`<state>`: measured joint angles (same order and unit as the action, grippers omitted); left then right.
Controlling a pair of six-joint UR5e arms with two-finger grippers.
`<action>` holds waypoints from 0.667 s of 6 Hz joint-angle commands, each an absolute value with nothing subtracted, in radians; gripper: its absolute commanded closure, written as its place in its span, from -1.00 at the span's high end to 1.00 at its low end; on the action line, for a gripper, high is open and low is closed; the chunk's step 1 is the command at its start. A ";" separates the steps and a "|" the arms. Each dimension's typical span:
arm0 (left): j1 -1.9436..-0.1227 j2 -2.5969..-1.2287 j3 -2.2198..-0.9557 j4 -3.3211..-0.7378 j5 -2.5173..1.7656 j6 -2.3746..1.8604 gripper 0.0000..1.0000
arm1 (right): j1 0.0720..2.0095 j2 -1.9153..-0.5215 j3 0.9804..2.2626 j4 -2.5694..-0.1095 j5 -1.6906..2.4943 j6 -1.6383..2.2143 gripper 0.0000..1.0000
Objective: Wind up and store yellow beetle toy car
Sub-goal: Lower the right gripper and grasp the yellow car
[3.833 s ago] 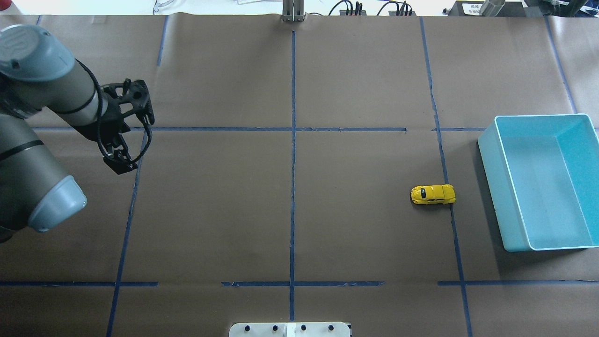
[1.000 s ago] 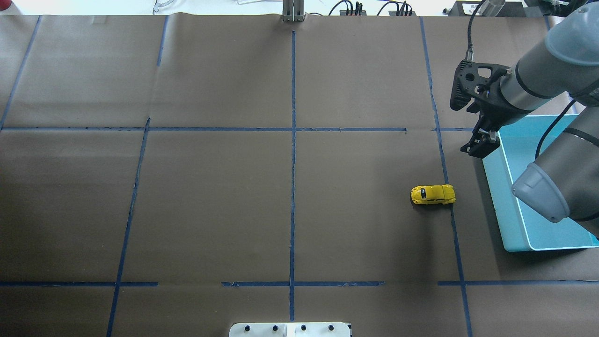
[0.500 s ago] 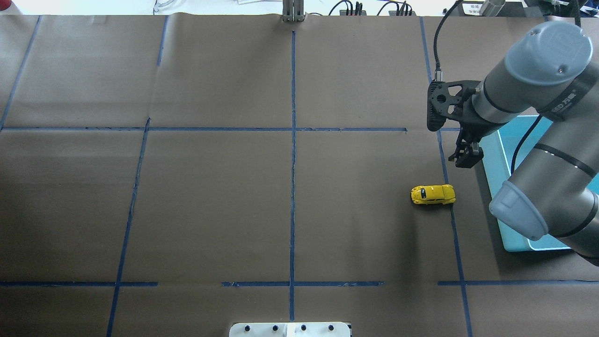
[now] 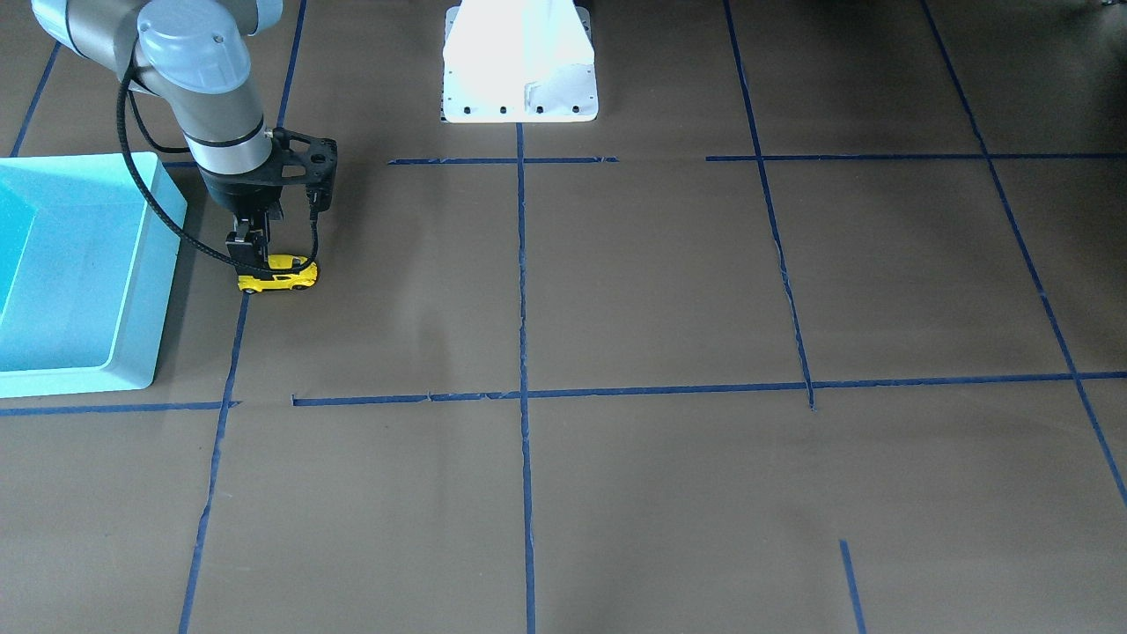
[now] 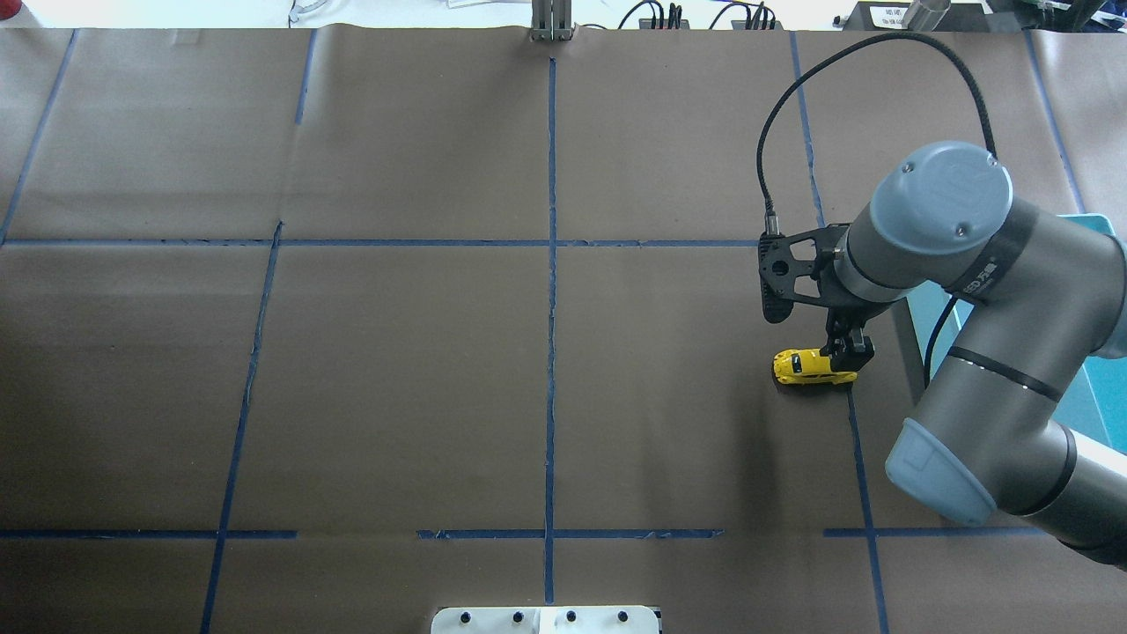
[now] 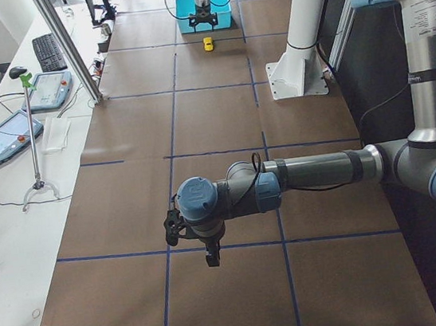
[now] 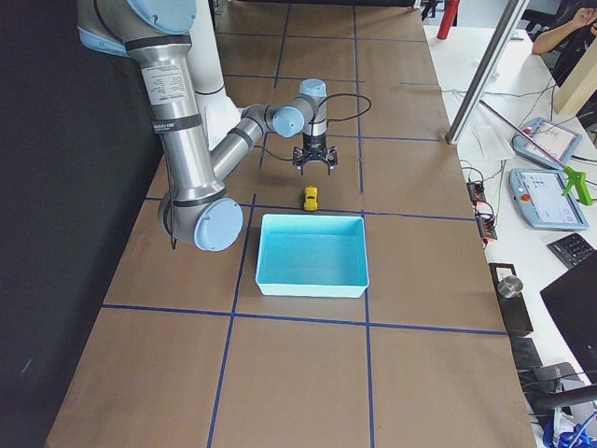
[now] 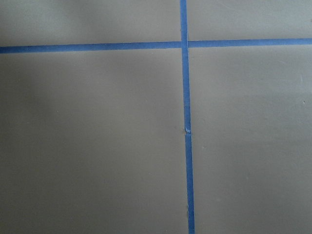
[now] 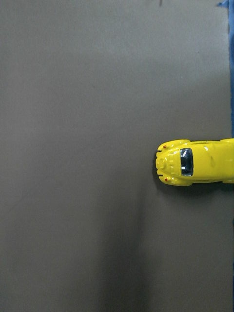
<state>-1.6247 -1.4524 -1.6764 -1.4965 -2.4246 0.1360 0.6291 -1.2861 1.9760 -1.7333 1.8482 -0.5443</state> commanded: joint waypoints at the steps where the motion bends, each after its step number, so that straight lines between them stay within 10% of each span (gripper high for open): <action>1: -1.621 -1.456 -1.672 -1.496 -2.412 0.138 1.00 | 0.614 -1.290 1.930 -1.729 1.842 -0.595 1.00; 4: -1.623 -1.457 -1.671 -1.531 -2.296 0.146 1.00 | 0.603 -1.292 1.879 -1.729 1.838 -0.601 1.00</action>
